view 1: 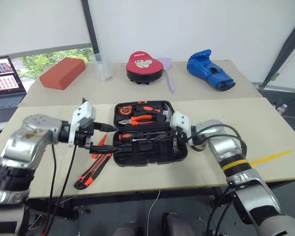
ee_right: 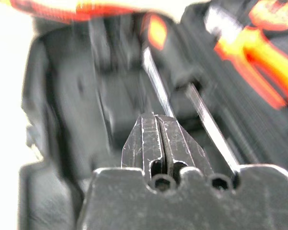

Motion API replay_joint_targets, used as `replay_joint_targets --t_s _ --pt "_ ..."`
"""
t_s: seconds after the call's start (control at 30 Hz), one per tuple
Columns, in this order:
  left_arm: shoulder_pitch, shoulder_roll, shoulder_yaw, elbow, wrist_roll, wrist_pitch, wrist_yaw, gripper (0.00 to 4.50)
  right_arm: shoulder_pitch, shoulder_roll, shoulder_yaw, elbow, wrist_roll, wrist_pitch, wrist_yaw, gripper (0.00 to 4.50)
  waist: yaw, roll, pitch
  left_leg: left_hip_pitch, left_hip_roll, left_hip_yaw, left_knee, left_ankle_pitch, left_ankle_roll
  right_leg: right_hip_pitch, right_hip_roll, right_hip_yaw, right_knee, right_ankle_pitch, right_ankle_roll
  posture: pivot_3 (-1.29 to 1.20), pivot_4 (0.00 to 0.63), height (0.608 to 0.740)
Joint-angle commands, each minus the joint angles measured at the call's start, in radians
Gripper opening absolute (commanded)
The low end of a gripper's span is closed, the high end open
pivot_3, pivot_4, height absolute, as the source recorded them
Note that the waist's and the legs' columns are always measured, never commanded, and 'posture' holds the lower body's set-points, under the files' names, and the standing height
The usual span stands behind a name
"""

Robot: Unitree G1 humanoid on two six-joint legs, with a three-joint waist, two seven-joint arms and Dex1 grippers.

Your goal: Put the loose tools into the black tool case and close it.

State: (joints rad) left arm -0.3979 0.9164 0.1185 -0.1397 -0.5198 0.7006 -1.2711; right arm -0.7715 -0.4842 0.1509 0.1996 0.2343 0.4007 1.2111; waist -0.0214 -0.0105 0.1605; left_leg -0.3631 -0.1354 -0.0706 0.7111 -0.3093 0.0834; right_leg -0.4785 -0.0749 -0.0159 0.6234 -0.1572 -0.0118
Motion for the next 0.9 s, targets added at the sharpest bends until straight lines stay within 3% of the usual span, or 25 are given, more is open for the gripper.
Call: replay_joint_targets --t_s 0.03,0.23,0.37,0.4,0.6,0.77,0.9 --pt "0.188 0.051 0.212 -0.111 -0.007 0.06 0.106 4.5 0.045 -0.081 -0.118 -0.304 0.19 0.254 -0.016 0.88 0.002 0.0 0.0 -0.001 0.0 0.0 0.0 -0.001 0.0 -0.004 0.0 0.0 0.001 0.0 0.0 0.0 0.15 0.74" --pt "0.415 0.062 0.353 -0.175 0.079 0.128 0.291 4.5 0.169 -0.176 -0.174 -0.559 0.312 0.386 -0.058 2.86 0.017 0.0 0.0 0.001 -0.001 0.0 -0.001 -0.002 -0.003 0.003 0.0 0.0 -0.011 0.0 0.0 0.0 0.15 0.74" --pt "0.424 0.055 0.371 -0.192 0.07 0.233 0.389 4.5 0.239 -0.205 -0.177 -0.648 0.346 0.407 -0.097 4.29 0.035 0.0 0.0 0.008 0.0 0.0 -0.001 -0.007 -0.007 0.011 0.0 0.0 -0.011 0.0 0.0 0.0 0.15 0.74" --pt "0.381 0.049 0.349 -0.192 0.054 0.283 0.417 4.5 0.247 -0.206 -0.17 -0.665 0.347 0.405 -0.113 4.47 0.036 0.0 0.0 0.01 -0.001 0.0 -0.001 -0.007 -0.007 0.013 -0.001 0.0 -0.011 0.001 0.001 0.0 0.15 0.74" --pt "0.011 -0.022 0.126 -0.083 0.022 0.551 0.547 4.5 0.242 -0.199 -0.132 -0.706 0.342 0.39 -0.182 4.47 0.05 -0.002 0.0 0.012 -0.002 0.0 0.0 -0.007 -0.007 0.016 -0.001 0.0 -0.012 0.002 0.003 0.0 0.15 0.74" --pt "-0.145 -0.048 -0.037 0.01 0.055 0.601 0.583 4.5 0.25 -0.197 -0.127 -0.731 0.348 0.386 -0.225 4.47 0.03 -0.002 0.0 0.012 -0.002 0.0 0.0 -0.007 -0.007 0.014 -0.001 0.0 -0.011 0.002 0.003 0.0 0.15 0.74" --pt "-0.213 -0.085 -0.15 0.108 0.133 0.53 0.637 4.5 0.268 -0.192 -0.129 -0.759 0.363 0.396 -0.262 4.47 0.022 -0.002 0.0 0.011 -0.004 0.0 -0.002 -0.007 -0.006 0.009 -0.001 -0.001 -0.011 0.003 0.002 0.0 0.15 0.74"
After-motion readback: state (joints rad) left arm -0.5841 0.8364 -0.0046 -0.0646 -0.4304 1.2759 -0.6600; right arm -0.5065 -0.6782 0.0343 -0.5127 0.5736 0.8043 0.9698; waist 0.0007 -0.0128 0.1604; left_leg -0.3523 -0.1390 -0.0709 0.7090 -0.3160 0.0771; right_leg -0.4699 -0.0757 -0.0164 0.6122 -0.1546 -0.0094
